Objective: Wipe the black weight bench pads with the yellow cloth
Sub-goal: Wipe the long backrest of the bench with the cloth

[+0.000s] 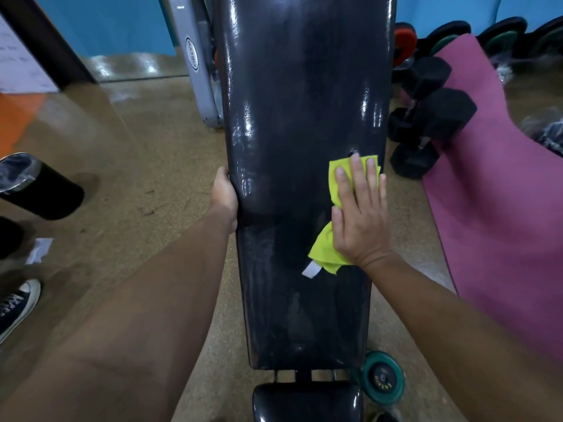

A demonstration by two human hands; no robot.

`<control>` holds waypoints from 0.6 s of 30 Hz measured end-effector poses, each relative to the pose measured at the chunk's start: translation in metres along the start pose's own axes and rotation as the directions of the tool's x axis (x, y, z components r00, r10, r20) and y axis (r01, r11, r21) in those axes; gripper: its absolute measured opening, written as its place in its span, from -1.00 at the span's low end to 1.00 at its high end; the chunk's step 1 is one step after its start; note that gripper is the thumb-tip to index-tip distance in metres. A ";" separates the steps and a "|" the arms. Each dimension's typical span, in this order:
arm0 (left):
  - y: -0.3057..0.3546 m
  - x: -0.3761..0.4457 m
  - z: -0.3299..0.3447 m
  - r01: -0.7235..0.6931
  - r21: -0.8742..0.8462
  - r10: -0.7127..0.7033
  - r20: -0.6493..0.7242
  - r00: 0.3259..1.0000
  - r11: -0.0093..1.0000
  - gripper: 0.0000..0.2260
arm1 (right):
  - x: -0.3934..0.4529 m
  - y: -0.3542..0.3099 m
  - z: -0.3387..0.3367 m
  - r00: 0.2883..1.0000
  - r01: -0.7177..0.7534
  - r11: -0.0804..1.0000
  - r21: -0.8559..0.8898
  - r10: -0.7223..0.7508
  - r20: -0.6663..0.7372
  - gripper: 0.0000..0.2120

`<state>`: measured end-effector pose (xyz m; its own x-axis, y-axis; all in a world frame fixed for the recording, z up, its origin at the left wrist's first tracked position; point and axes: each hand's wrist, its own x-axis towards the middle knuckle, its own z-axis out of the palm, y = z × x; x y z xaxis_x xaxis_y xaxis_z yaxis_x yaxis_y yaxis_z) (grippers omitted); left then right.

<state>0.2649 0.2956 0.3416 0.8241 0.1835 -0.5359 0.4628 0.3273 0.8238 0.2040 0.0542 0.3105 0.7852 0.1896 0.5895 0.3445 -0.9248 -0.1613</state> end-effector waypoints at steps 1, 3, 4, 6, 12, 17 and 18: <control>0.000 0.000 0.000 -0.001 -0.002 0.001 0.003 1.000 1.000 -0.54 | 0.004 -0.006 0.000 0.999 -0.051 0.998 0.023 0.052 -0.017 -0.42; 0.000 -0.001 0.001 -0.002 -0.001 0.002 0.008 1.000 1.000 -0.53 | 0.005 -0.021 0.001 0.989 -0.141 0.985 0.098 0.144 -0.026 -0.45; 0.000 -0.002 0.001 -0.001 -0.003 0.001 0.005 1.000 1.000 -0.52 | 0.002 -0.027 0.001 0.985 -0.171 0.975 0.142 0.175 -0.016 -0.48; 0.002 -0.003 0.002 0.008 0.000 -0.008 0.003 1.000 1.000 -0.51 | -0.007 -0.032 0.001 0.983 -0.180 0.963 0.202 0.181 0.015 -0.53; 0.001 -0.005 0.001 0.007 0.005 -0.007 -0.012 1.000 1.000 -0.50 | 0.007 -0.026 0.001 0.954 -0.282 0.936 0.211 0.297 -0.038 -0.53; 0.003 -0.004 0.002 -0.002 0.008 0.002 -0.026 1.000 1.000 -0.50 | -0.002 -0.038 0.006 0.988 -0.151 0.984 0.089 0.152 -0.001 -0.42; 0.003 -0.005 0.001 0.005 0.016 -0.005 -0.024 1.000 1.000 -0.51 | -0.010 -0.031 0.004 0.997 -0.071 0.996 0.056 0.070 0.028 -0.43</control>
<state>0.2624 0.2943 0.3474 0.8139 0.2041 -0.5440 0.4720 0.3138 0.8239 0.1876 0.0820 0.3059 0.8213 0.1338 0.5546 0.3162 -0.9159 -0.2473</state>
